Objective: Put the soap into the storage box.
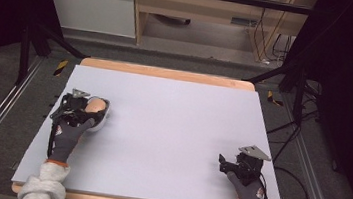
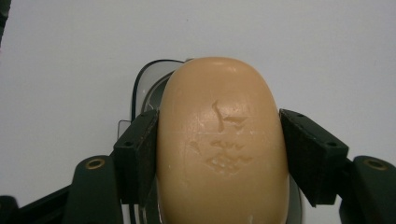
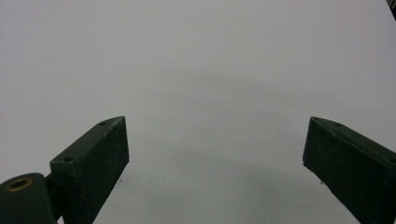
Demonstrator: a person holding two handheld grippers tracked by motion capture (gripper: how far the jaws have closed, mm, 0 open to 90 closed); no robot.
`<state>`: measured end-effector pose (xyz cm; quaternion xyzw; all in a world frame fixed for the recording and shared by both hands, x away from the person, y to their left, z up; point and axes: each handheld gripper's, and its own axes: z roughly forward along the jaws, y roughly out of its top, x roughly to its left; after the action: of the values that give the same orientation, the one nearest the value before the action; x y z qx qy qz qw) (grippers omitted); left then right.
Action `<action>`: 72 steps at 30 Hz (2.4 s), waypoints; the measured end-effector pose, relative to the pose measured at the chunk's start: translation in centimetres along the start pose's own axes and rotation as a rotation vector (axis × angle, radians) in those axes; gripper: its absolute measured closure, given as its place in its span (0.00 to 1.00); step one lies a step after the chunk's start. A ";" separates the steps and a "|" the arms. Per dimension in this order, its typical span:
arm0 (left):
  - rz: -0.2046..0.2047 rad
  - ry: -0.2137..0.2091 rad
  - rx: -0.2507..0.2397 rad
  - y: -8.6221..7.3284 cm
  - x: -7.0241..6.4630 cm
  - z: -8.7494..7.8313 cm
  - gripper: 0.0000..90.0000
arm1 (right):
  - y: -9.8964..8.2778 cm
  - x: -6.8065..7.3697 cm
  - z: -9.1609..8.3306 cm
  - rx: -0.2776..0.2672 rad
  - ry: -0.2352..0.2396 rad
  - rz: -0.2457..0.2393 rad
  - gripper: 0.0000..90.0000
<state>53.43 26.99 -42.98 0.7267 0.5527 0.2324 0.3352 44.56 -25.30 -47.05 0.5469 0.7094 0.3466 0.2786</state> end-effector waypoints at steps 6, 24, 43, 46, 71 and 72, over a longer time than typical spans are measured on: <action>-0.004 -0.004 0.000 0.0 -0.1 0.1 0.35 | 0.0 0.0 0.0 0.000 0.002 0.001 0.08; -0.009 -0.004 -0.020 -0.2 0.0 -0.3 0.34 | 0.0 0.1 0.0 0.001 0.002 -0.005 0.08; 0.055 -0.096 -0.120 -1.4 -2.7 -3.6 0.36 | -0.2 -0.4 -0.1 0.003 -0.010 0.009 0.08; 0.067 -0.103 -0.125 -2.4 -3.0 -3.8 0.37 | -0.2 -0.5 -0.2 0.002 -0.011 0.011 0.08; 0.058 -0.080 -0.050 -9.6 -1.1 -5.5 0.34 | -1.1 -1.4 -0.3 0.038 -0.053 0.036 0.08; 0.055 -0.079 -0.048 -9.7 -0.9 -5.6 0.34 | -1.1 -1.4 -0.3 0.039 -0.053 0.032 0.08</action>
<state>42.94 28.97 -46.44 0.7420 0.5131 0.2256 0.3677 44.00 -26.90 -47.72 0.5724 0.6995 0.3226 0.2810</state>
